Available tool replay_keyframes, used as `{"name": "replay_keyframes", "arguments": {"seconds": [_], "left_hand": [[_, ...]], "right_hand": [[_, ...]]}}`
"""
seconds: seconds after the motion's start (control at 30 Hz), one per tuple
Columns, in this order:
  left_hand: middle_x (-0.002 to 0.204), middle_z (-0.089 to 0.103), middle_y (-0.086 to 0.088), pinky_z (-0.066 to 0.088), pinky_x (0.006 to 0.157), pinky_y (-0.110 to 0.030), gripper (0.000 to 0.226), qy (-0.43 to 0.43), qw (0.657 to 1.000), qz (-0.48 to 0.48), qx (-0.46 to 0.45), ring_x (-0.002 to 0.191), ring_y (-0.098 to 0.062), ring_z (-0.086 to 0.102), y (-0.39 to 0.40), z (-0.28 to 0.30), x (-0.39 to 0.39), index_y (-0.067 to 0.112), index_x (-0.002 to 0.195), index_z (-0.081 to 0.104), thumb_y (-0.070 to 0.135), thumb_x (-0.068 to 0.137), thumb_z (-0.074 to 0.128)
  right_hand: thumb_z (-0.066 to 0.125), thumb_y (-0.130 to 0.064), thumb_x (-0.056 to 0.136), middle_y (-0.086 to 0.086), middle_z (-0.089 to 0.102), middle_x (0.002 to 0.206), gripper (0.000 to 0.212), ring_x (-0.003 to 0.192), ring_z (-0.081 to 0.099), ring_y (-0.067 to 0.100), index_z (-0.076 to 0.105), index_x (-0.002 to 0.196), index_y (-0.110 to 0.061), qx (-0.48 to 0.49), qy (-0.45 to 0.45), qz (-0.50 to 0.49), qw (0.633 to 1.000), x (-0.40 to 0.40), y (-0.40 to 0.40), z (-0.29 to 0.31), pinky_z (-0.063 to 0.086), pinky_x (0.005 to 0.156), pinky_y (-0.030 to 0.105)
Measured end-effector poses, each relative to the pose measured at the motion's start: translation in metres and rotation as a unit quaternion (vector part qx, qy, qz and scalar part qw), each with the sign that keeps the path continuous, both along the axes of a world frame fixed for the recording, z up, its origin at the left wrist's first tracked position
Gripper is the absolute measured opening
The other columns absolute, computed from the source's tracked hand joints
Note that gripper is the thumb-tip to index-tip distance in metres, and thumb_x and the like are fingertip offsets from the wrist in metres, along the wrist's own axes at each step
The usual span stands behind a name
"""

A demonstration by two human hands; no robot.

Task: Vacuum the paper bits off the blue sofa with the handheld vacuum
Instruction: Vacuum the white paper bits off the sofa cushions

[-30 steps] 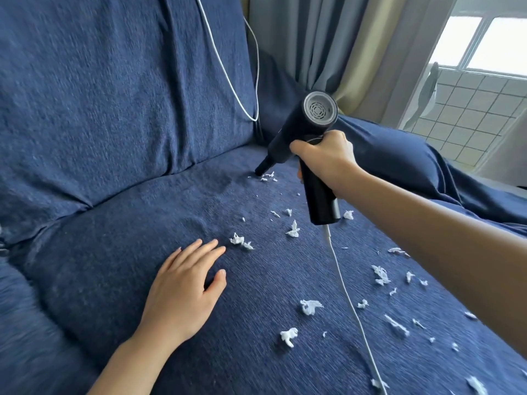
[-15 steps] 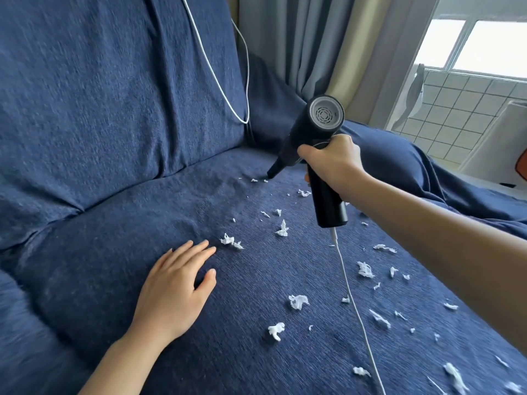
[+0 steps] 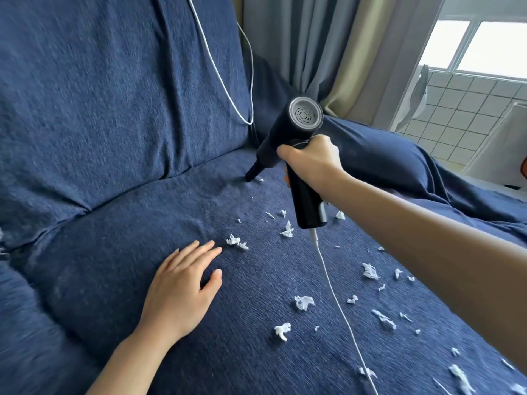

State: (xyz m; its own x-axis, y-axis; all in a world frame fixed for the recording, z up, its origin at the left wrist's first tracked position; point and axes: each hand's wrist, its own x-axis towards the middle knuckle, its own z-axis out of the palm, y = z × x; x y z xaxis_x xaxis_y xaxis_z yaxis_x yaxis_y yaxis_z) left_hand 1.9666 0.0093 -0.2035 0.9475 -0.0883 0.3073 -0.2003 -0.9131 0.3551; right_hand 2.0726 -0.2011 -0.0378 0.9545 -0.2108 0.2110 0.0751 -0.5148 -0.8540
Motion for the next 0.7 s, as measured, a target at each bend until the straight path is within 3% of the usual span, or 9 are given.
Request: {"name": "replay_keyframes", "arguments": {"seconds": [0.3, 0.37, 0.6, 0.7], "left_hand": [[0.149, 0.035, 0.019, 0.013, 0.119, -0.028, 0.073, -0.001, 1.0, -0.001, 0.004, 0.142, -0.002, 0.023, -0.001, -0.004, 0.001, 0.032, 0.14, 0.046, 0.061, 0.081, 0.011], [0.149, 0.036, 0.017, 0.013, 0.119, -0.028, 0.073, -0.003, 1.0, 0.0, 0.008, 0.142, -0.003, 0.025, -0.001, -0.005, 0.001, 0.031, 0.14, 0.046, 0.06, 0.082, 0.012], [0.151, 0.034, 0.017, 0.009, 0.118, -0.026, 0.074, -0.004, 1.0, 0.005, 0.018, 0.143, -0.003, 0.022, -0.003, -0.006, 0.002, 0.032, 0.142, 0.043, 0.06, 0.082, 0.01], [0.151, 0.035, 0.017, 0.01, 0.119, -0.027, 0.074, -0.006, 1.0, 0.013, 0.023, 0.143, -0.003, 0.023, -0.003, -0.006, 0.001, 0.031, 0.141, 0.044, 0.059, 0.082, 0.009]], "right_hand": [[0.07, -0.021, 0.08, 0.014, 0.071, 0.072, 0.022, 0.06, 0.074, 0.03, 0.068, 0.081, 0.001, -0.04, 0.005, -0.031, 0.999, -0.019, -0.03, 0.011, 0.064, 0.06, 0.041], [0.071, -0.021, 0.081, 0.013, 0.071, 0.073, 0.023, 0.063, 0.075, 0.031, 0.069, 0.085, 0.002, -0.033, 0.012, -0.029, 0.999, -0.024, -0.034, 0.012, 0.064, 0.06, 0.041], [0.071, -0.021, 0.079, 0.014, 0.071, 0.069, 0.027, 0.049, 0.067, 0.024, 0.07, 0.087, 0.005, 0.02, 0.025, 0.013, 0.999, -0.052, -0.031, 0.012, 0.065, 0.059, 0.041], [0.071, -0.02, 0.079, 0.013, 0.068, 0.067, 0.026, 0.048, 0.066, 0.024, 0.069, 0.087, 0.004, 0.04, 0.034, 0.033, 0.998, -0.066, -0.029, 0.011, 0.061, 0.054, 0.036]]}}
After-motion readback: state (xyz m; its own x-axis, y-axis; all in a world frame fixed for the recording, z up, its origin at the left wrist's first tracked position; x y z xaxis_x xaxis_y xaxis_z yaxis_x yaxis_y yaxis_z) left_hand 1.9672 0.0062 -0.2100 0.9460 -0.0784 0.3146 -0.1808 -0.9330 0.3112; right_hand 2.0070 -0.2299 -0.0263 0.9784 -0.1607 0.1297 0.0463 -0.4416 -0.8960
